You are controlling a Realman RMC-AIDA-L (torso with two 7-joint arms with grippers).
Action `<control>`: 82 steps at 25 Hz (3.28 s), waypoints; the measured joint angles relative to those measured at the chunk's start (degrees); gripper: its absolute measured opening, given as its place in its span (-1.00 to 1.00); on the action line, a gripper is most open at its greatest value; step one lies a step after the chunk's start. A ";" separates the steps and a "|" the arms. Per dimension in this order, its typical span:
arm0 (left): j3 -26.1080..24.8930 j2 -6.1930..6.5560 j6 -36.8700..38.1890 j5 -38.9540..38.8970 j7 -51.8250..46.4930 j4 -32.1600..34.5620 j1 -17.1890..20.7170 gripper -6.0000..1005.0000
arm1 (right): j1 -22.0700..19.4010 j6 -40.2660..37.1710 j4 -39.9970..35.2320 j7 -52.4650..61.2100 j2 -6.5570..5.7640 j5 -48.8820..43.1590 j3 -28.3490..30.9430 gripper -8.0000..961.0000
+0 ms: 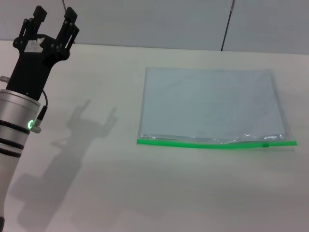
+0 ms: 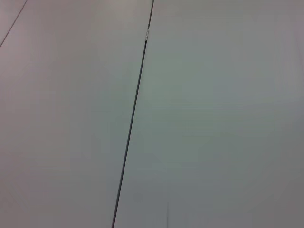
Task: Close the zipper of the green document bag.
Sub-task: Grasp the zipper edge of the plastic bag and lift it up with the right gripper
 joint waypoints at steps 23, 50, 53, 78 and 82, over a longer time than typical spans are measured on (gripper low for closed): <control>-3.06 -0.02 0.44 -1.45 -0.66 -0.09 2.49 0.53 | 1.28 -1.24 -0.09 0.03 -0.24 -0.56 -0.33 0.82; -3.32 0.08 0.71 -6.25 -0.18 0.72 5.33 0.53 | 2.36 -0.81 -0.09 0.43 -0.26 -1.43 -2.01 0.82; -3.12 0.08 0.48 -6.26 -0.14 0.97 5.10 0.53 | 2.34 -0.53 0.10 0.44 -0.27 -1.41 -2.05 0.82; -2.37 -0.01 -1.17 -5.48 -0.09 1.06 2.28 0.53 | 2.10 0.23 -0.08 0.46 -0.17 -0.88 -2.05 0.82; -1.15 -0.04 -1.23 -5.32 -0.09 0.67 1.47 0.53 | 1.29 0.28 0.32 0.37 -0.11 -0.84 -1.87 0.82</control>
